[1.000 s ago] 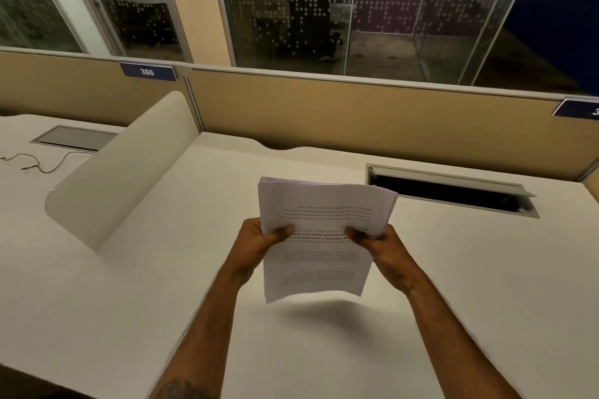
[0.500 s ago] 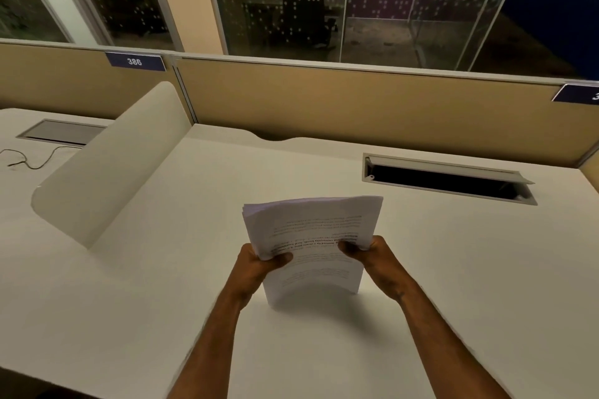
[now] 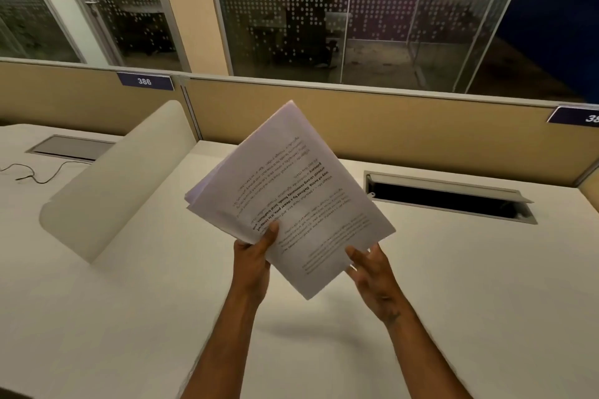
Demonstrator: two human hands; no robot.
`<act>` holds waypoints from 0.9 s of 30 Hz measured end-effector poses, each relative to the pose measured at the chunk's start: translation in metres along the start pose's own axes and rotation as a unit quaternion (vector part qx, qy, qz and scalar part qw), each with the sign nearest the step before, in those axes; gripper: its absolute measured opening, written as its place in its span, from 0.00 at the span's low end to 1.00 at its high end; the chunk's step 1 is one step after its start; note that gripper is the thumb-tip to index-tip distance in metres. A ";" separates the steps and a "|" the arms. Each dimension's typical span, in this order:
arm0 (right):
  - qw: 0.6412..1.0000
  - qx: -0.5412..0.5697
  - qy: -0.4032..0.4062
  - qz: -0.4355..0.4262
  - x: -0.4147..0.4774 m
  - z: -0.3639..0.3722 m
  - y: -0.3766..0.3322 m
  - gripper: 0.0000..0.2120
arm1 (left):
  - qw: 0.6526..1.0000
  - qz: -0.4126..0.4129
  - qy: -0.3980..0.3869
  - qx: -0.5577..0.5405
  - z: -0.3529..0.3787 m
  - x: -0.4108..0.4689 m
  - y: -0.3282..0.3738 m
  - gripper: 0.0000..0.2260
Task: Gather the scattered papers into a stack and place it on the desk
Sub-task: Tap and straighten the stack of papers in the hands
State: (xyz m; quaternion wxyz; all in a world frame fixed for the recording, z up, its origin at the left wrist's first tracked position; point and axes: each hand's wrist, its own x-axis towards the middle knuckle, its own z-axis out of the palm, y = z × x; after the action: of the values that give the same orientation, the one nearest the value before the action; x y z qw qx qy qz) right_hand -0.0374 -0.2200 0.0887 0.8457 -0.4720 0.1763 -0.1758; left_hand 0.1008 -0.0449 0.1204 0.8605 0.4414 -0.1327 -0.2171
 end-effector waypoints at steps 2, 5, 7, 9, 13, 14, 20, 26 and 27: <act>0.998 0.054 0.007 -0.015 0.006 0.014 -0.006 0.23 | 0.999 -0.018 0.010 -0.027 0.003 -0.005 -0.008 0.24; 0.998 0.025 0.041 -0.039 0.010 0.018 -0.022 0.13 | 0.998 -0.043 0.023 -0.043 -0.007 -0.012 -0.016 0.27; 0.995 -0.056 0.056 -0.054 0.011 0.009 -0.032 0.11 | 0.998 -0.035 0.046 -0.022 -0.030 -0.009 -0.008 0.26; 0.989 -0.120 0.062 -0.067 0.011 -0.004 -0.043 0.09 | 0.995 -0.013 0.087 0.045 -0.061 0.005 0.015 0.27; 0.974 -0.217 0.024 -0.064 0.011 -0.019 -0.056 0.10 | 0.960 0.020 0.039 0.278 -0.091 0.035 0.070 0.30; 0.969 -0.239 0.014 -0.057 0.011 -0.020 -0.056 0.10 | 0.948 0.002 -0.007 0.319 -0.086 0.038 0.074 0.30; 0.964 -0.264 0.005 -0.001 0.013 -0.024 -0.041 0.10 | 0.945 -0.058 -0.032 0.320 -0.075 0.026 0.042 0.19; 0.967 -0.241 0.038 0.076 0.003 -0.046 0.007 0.11 | 0.953 -0.112 0.013 0.281 -0.091 -0.018 -0.011 0.20; 0.967 -0.238 0.046 0.080 0.001 -0.048 0.014 0.11 | 0.953 -0.112 0.014 0.280 -0.091 -0.023 -0.015 0.19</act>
State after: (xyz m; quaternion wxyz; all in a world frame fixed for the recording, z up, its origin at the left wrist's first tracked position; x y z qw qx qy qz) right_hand -0.0566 -0.2490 0.0535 0.7115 -0.6350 0.2894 -0.0820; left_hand 0.1153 0.0222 0.0552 0.6746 0.6794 -0.1255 -0.2600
